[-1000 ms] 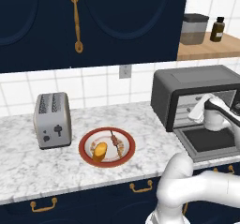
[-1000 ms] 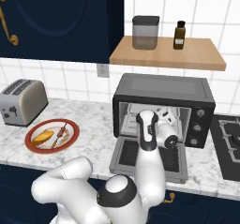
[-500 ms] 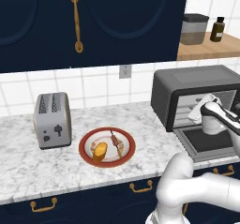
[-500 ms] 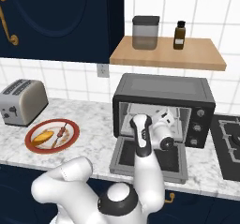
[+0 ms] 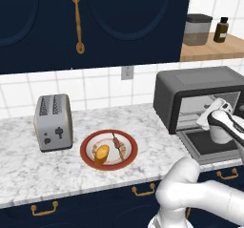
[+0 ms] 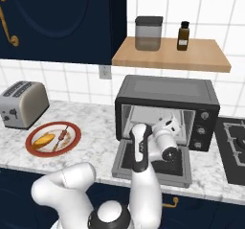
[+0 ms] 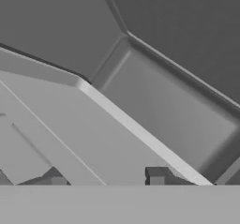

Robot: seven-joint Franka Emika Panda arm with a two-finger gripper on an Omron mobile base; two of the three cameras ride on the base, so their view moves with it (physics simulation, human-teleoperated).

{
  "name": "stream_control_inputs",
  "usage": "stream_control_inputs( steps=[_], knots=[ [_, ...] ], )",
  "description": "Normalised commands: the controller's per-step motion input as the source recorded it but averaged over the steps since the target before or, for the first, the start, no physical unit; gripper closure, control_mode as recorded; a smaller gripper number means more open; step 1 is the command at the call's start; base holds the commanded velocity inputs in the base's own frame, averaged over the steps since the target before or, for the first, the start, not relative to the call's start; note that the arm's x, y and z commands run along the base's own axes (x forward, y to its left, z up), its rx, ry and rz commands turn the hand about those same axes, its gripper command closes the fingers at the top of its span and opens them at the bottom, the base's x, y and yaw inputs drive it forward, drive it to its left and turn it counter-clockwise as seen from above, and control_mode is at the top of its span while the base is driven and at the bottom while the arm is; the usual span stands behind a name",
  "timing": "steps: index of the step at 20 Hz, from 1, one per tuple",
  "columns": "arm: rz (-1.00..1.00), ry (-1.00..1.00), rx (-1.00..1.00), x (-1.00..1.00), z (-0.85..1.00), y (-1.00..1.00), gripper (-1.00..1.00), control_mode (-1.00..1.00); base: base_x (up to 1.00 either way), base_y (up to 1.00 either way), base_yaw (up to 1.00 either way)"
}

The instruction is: Pick up the kebab skewer and baguette bread, and place them inside the toaster oven. Close the toaster oven door and start by setting the timer.

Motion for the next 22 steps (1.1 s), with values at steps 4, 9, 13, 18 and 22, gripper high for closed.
stream_control_inputs(
  steps=[4,9,13,18,22],
  knots=[
    [-0.04,0.0,0.0,-0.75,0.0,-0.34,1.0,-1.0,0.0,0.0,0.0],
    [-0.06,0.0,0.0,-0.75,0.0,-0.28,1.0,-1.0,0.0,0.0,0.0],
    [-0.05,0.0,0.0,-0.68,0.0,-0.29,1.0,-1.0,0.0,0.0,0.0],
    [-0.04,0.0,0.0,-0.59,0.0,-0.36,1.0,-1.0,0.0,0.0,0.0],
    [-0.02,0.0,0.0,-0.45,0.08,-0.47,1.0,-1.0,0.0,0.0,0.0]
  ],
)
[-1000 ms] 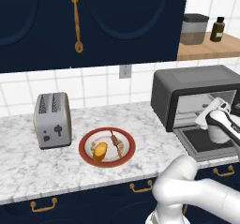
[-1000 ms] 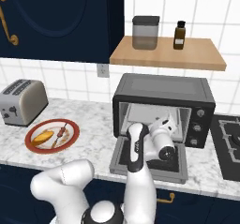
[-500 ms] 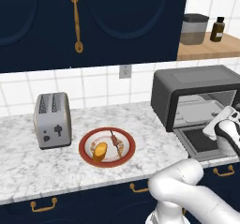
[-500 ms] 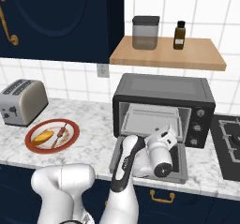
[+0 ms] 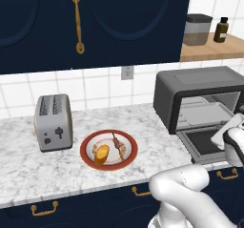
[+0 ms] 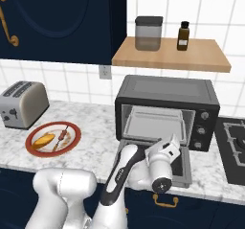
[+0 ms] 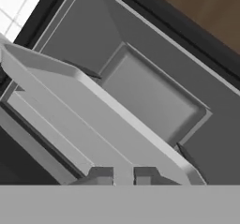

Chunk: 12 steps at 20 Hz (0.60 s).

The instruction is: Pick up the kebab skewer and baguette bread, and place them inside the toaster oven. Close the toaster oven door and start by setting the timer.

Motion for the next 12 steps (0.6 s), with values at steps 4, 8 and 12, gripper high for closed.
stream_control_inputs(
  steps=[4,8,12],
  knots=[
    [-0.02,0.02,0.0,-0.74,0.47,-0.46,-1.0,-1.0,0.0,0.0,0.0],
    [-0.02,0.05,0.0,-0.85,0.51,0.04,-1.0,-1.0,0.0,0.0,0.0],
    [-0.03,0.21,0.02,-0.33,0.32,0.9,-1.0,-1.0,0.0,0.0,0.0]
  ],
)
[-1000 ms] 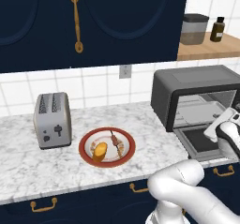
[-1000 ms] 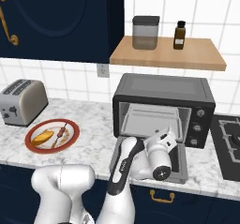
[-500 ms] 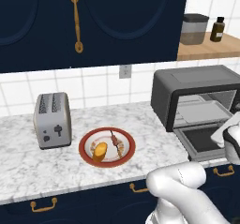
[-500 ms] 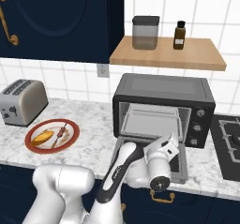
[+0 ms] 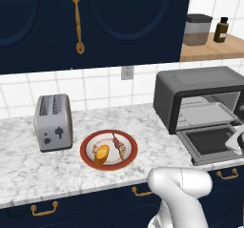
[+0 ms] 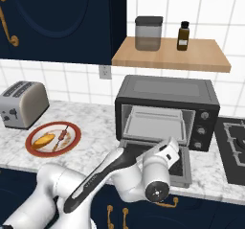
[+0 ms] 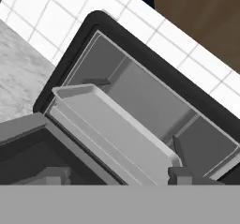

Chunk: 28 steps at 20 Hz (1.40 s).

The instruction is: Pick up the kebab skewer and baguette bread, and place them inside the toaster oven. Close the toaster oven door and start by setting the timer.

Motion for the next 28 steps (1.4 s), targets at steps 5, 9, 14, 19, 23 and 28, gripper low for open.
stream_control_inputs(
  steps=[5,9,14,19,23,28],
  knots=[
    [-0.12,0.22,0.14,-0.45,0.41,0.71,-1.0,-1.0,0.0,0.0,0.0],
    [-0.16,0.19,0.21,-0.51,0.53,0.55,-1.0,-1.0,0.0,0.0,0.0],
    [-0.28,0.14,0.27,-0.23,0.09,0.7,-1.0,-1.0,0.0,0.0,0.0],
    [-0.24,0.26,0.18,-0.02,0.21,0.66,-1.0,-1.0,0.0,0.0,0.0],
    [-0.22,0.26,0.03,0.04,0.01,0.91,-1.0,-1.0,0.0,0.0,0.0],
    [-0.15,0.11,0.01,0.0,-0.23,0.98,-1.0,-1.0,0.0,0.0,0.0]
  ],
)
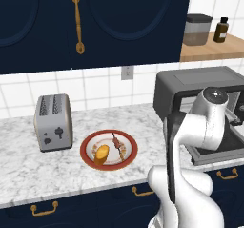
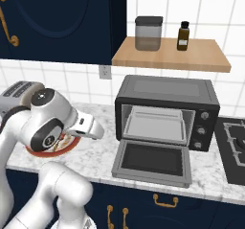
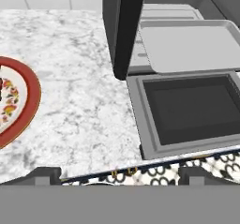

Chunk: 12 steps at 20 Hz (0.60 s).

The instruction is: Pick up the kebab skewer and baguette bread, and place them inside the toaster oven. Close the toaster oven door and start by setting the timer.

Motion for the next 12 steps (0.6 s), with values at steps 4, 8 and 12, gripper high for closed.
stream_control_inputs(
  steps=[4,8,12],
  knots=[
    [-0.02,0.16,0.1,-0.09,-0.17,0.81,-1.0,-1.0,0.0,0.0,0.0],
    [0.0,0.19,0.18,-0.13,-0.16,0.8,-1.0,-1.0,0.0,0.0,0.0],
    [-0.01,0.01,0.16,-0.01,-0.18,0.92,-1.0,-1.0,0.0,0.0,0.0]
  ],
)
